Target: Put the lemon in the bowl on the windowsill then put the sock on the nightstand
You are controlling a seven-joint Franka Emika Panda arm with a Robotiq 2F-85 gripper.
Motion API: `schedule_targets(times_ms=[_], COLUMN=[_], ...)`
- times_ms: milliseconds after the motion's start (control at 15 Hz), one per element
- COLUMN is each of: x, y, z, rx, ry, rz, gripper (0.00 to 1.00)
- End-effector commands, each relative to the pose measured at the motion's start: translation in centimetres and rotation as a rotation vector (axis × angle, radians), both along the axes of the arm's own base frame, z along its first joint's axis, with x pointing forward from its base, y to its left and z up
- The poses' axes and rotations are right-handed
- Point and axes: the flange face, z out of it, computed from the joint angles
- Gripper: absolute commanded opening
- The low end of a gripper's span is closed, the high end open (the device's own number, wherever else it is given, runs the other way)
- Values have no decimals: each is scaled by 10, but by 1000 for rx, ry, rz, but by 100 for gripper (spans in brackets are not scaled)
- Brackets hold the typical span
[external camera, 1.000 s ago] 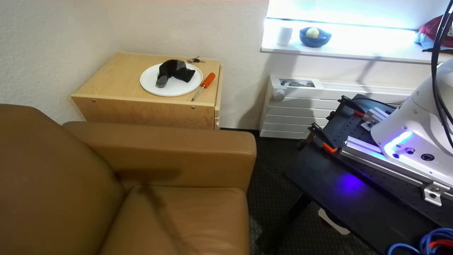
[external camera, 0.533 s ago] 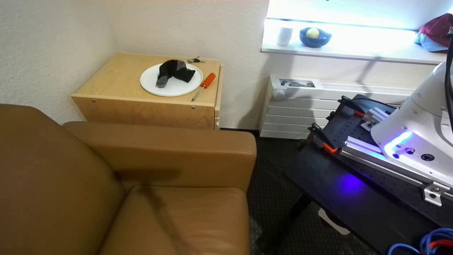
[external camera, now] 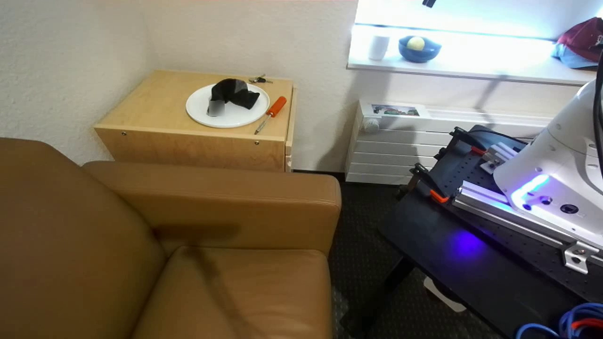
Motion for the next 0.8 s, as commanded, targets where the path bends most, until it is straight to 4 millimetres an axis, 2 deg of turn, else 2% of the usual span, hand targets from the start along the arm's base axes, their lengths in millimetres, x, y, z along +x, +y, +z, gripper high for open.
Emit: schedule_targets(times_ms=[0,133,400,467,533,600,667,733], x=[27,41,62,64,67,76,77,78], y=[83,144,273,300,305,295,313,320], z=[-40,-54,-78,-79,-74,-82,-82,-81], rx=[20,37,-68,-94,-124,-79,-97,-106], ry=[79,118,129,115,86,127,115,108], rz=[187,301,539,594,642,579,614,631], gripper=[100,100,100,100,100,100,100,100])
